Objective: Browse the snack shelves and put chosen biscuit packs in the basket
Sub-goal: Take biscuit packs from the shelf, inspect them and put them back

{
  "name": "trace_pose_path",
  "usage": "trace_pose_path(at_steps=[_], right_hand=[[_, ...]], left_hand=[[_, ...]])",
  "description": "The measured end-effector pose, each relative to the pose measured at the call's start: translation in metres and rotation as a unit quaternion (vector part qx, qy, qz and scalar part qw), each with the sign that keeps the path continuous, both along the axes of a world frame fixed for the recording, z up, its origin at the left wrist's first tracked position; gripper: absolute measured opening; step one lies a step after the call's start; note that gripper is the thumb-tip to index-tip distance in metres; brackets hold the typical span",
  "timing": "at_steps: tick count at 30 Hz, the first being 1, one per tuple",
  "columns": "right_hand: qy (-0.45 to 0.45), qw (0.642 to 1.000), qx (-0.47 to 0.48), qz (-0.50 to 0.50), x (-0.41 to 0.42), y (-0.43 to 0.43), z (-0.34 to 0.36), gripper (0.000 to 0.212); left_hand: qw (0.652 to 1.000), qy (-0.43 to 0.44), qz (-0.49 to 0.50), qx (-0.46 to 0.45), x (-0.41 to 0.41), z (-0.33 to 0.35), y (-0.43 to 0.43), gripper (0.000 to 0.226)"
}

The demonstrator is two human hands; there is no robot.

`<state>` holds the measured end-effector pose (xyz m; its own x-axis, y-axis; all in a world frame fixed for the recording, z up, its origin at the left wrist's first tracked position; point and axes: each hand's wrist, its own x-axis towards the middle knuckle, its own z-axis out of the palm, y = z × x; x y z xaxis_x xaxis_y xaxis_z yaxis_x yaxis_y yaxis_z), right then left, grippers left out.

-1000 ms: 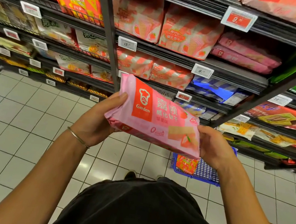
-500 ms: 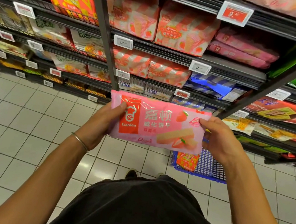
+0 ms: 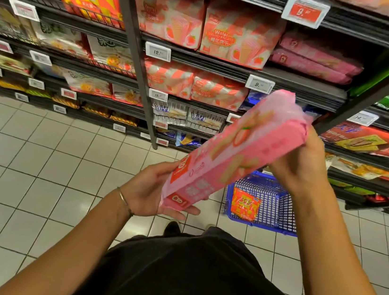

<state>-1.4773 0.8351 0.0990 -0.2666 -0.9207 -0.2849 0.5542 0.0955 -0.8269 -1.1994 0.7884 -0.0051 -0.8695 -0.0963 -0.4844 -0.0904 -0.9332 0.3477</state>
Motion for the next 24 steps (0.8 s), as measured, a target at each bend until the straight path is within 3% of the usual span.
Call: trace_pose_path(at_steps=[2, 6, 14, 15, 18, 20, 22, 24], right_hand=[[0.038, 0.998, 0.039, -0.021, -0.004, -0.001, 0.000, 0.052], [0.077, 0.993, 0.079, -0.032, -0.010, 0.003, -0.009, 0.037], [0.059, 0.994, 0.075, -0.049, -0.009, 0.009, -0.010, 0.035], [0.031, 0.997, 0.054, -0.050, -0.008, 0.010, -0.009, 0.037], [-0.086, 0.996, 0.007, -0.022, -0.007, 0.016, -0.010, 0.067], [-0.112, 0.994, 0.007, 0.017, -0.011, 0.022, -0.014, 0.081], [-0.103, 0.993, 0.023, 0.057, -0.016, 0.030, -0.019, 0.081], [-0.071, 0.993, 0.039, 0.083, -0.018, 0.037, -0.023, 0.064]], left_hand=[[0.999, 0.028, -0.015, 0.018, 0.001, -0.004, 0.004, 0.069], [0.999, 0.013, -0.020, 0.037, 0.000, -0.006, 0.010, 0.073], [0.998, -0.052, 0.031, 0.018, -0.001, -0.003, 0.013, 0.074], [0.997, -0.058, 0.046, 0.010, -0.001, -0.001, 0.012, 0.072], [0.991, -0.078, 0.099, -0.045, 0.002, 0.004, 0.010, 0.062], [0.983, -0.086, 0.140, -0.079, 0.005, 0.005, 0.007, 0.070], [0.972, -0.094, 0.187, -0.109, 0.009, 0.007, 0.002, 0.075], [0.951, -0.122, 0.222, -0.177, 0.015, 0.010, -0.004, 0.071]])
